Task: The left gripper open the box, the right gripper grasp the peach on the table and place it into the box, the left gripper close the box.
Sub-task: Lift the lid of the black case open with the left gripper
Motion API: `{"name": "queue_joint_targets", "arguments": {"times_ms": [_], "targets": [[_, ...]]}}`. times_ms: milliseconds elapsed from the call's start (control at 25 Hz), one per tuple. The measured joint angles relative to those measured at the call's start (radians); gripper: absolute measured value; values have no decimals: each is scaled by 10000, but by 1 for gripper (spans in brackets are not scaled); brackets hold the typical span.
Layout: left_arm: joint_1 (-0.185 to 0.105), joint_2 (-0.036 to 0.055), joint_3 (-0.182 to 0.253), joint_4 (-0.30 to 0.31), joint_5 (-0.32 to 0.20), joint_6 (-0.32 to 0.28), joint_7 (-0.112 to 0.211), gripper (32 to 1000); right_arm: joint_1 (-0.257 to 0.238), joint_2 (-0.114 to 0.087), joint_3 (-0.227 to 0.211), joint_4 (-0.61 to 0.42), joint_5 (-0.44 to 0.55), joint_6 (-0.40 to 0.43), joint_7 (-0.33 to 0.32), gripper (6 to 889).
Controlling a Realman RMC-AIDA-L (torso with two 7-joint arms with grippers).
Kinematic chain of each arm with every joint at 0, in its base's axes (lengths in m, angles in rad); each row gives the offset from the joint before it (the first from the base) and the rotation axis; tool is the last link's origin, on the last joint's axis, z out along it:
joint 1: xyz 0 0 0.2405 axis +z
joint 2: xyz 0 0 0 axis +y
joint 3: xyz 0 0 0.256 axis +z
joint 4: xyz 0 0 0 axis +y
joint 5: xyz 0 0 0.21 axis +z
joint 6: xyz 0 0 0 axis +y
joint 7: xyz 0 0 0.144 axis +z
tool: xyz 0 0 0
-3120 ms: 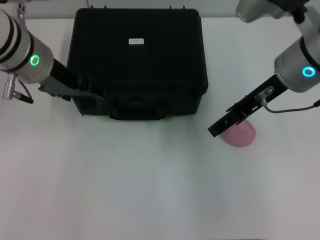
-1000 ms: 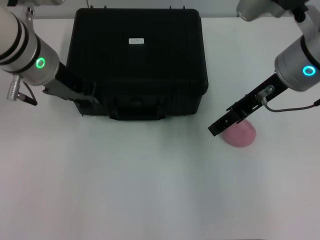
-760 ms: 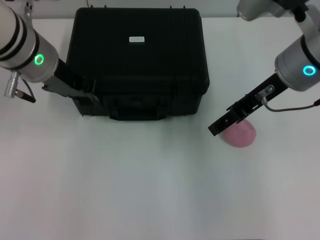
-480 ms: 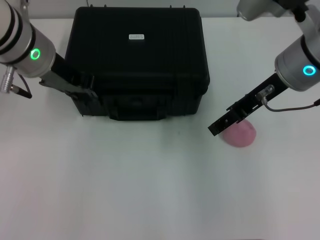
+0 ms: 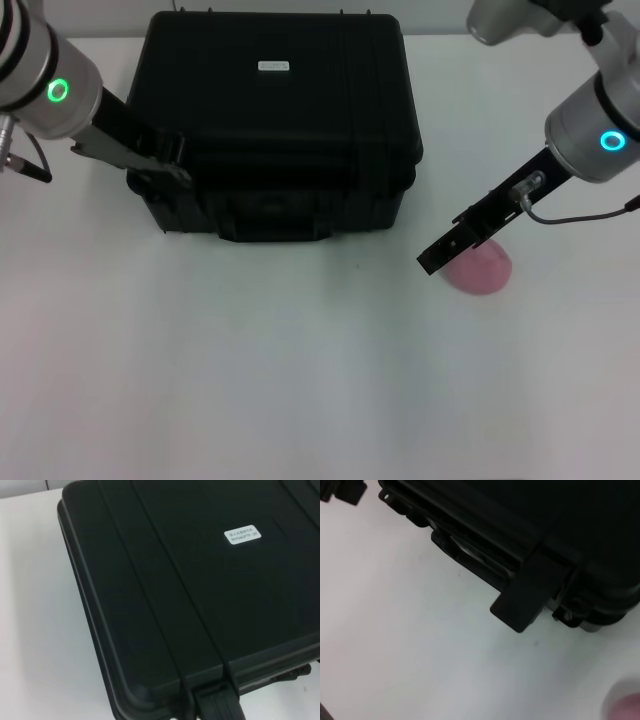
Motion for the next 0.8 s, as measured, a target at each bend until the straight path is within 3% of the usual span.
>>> {"name": "queue_joint_targets", "arguments": {"times_ms": [360, 800], "targets": [[-103, 1, -537, 21, -5, -141, 368, 360, 195, 1, -32, 287, 1, -56, 9, 853], [-479, 2, -1060, 89, 2, -320, 707, 361, 281, 0, -57, 487, 6, -73, 10, 853]]}}
